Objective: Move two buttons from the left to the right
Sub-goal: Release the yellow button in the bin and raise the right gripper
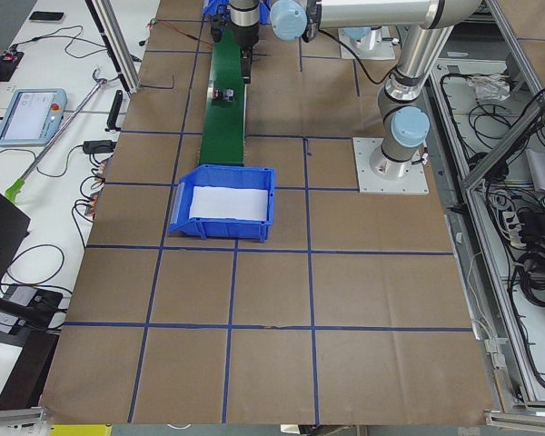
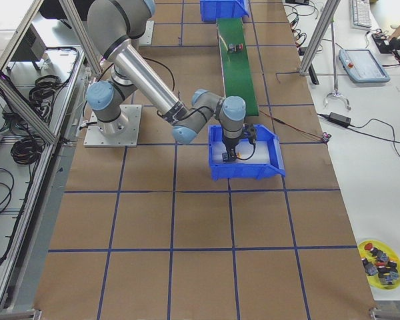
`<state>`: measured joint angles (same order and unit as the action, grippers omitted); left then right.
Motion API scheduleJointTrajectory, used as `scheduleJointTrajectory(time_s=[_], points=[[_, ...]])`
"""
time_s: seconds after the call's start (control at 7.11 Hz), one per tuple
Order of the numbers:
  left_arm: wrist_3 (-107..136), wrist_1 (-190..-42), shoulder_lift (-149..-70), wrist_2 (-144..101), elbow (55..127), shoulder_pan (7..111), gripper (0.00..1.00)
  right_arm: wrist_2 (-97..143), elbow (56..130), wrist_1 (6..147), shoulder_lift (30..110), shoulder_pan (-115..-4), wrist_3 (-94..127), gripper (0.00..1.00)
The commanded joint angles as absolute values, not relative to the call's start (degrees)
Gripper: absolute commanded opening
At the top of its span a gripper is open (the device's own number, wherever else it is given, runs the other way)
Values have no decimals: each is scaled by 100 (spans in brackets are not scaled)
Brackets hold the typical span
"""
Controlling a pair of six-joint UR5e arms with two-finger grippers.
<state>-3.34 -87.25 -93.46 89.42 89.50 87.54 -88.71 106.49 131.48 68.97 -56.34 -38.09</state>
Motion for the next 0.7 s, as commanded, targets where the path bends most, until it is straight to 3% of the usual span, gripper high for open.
scheduleJointTrajectory(time_s=[0.0, 0.14, 0.56], points=[[-334, -8728, -9343, 8947, 8956, 8754, 100, -8868, 10556, 13114, 6987, -5642, -3788, 100], [-334, -8728, -9334, 8939, 8965, 8754, 100, -8894, 10390, 13044, 7214, -5677, -3640, 100], [-334, -8728, -9343, 8930, 8965, 8754, 100, -8920, 9260, 11072, 7927, -6254, -2781, 100]])
